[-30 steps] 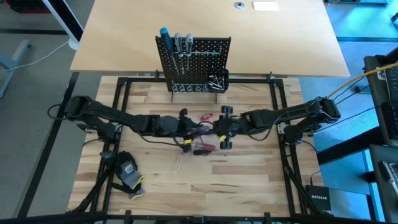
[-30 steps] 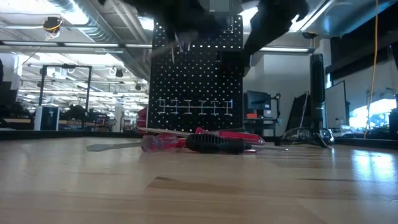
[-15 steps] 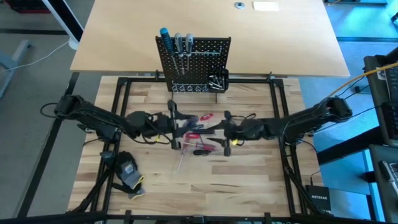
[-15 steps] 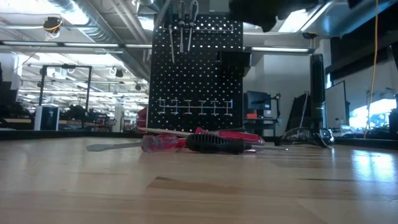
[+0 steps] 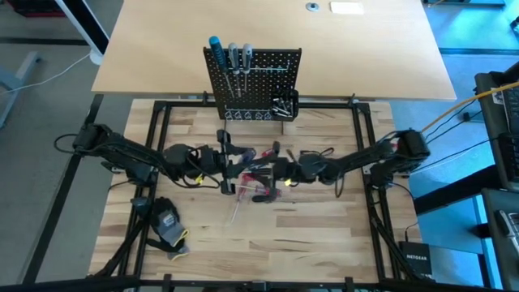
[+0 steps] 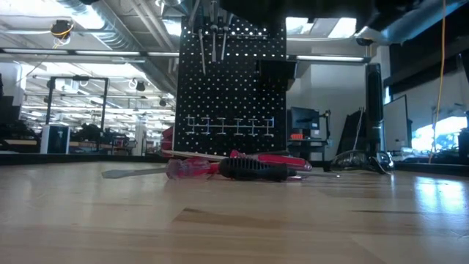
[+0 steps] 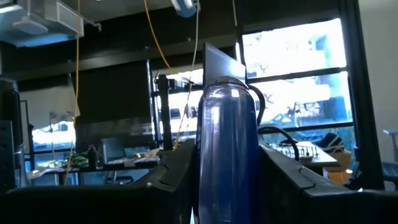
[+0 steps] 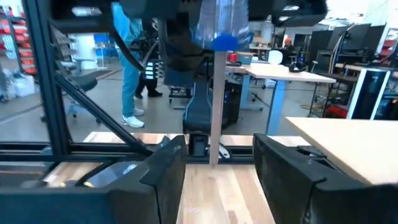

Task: Hang tools onto peg board
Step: Hang the blue screwdriver on the peg board

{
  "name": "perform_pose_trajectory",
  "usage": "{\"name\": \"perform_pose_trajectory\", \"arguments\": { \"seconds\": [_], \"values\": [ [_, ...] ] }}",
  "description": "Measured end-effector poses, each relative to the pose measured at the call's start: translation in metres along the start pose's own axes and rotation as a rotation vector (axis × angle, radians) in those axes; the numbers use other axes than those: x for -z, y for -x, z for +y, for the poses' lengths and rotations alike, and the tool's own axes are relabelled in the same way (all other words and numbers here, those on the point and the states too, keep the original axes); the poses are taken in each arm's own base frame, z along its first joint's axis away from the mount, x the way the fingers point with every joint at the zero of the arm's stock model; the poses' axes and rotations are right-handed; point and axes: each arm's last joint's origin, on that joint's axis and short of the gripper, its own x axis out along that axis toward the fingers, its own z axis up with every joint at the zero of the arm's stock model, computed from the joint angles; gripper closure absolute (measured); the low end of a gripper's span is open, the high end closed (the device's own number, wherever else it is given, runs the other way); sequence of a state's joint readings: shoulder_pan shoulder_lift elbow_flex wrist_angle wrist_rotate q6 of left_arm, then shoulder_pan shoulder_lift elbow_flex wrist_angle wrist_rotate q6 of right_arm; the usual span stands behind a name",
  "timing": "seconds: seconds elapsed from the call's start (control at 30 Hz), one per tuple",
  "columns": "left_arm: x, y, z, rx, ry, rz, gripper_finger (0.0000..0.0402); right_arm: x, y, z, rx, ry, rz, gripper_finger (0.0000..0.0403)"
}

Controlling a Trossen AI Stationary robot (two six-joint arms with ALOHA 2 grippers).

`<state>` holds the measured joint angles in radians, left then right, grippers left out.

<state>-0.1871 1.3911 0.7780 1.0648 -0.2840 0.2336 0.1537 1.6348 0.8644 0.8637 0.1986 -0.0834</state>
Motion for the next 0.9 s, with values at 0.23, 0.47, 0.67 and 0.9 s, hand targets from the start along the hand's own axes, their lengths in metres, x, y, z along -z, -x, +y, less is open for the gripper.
{"name": "perform_pose_trajectory", "arguments": {
  "seconds": [0.23, 0.47, 0.67, 0.9],
  "values": [
    [0.0, 0.0, -0.001, 0.003, 0.003, -0.001, 0.0282, 0.001, -0.032, 0.007, -0.007, 0.081, -0.015, 0.022],
    [-0.002, 0.001, -0.004, 0.013, 0.005, -0.013, 0.0282, -0.001, -0.037, 0.008, -0.006, 0.112, -0.025, 0.0302],
    [-0.003, 0.001, -0.004, 0.015, -0.003, -0.02, 0.0282, 0.0, -0.037, 0.004, 0.006, 0.104, -0.025, 0.0387],
    [-0.002, 0.003, -0.009, 0.006, -0.055, 0.024, 0.0282, -0.003, -0.032, 0.001, 0.069, 0.177, 0.082, 0.0371]
  ]
}}
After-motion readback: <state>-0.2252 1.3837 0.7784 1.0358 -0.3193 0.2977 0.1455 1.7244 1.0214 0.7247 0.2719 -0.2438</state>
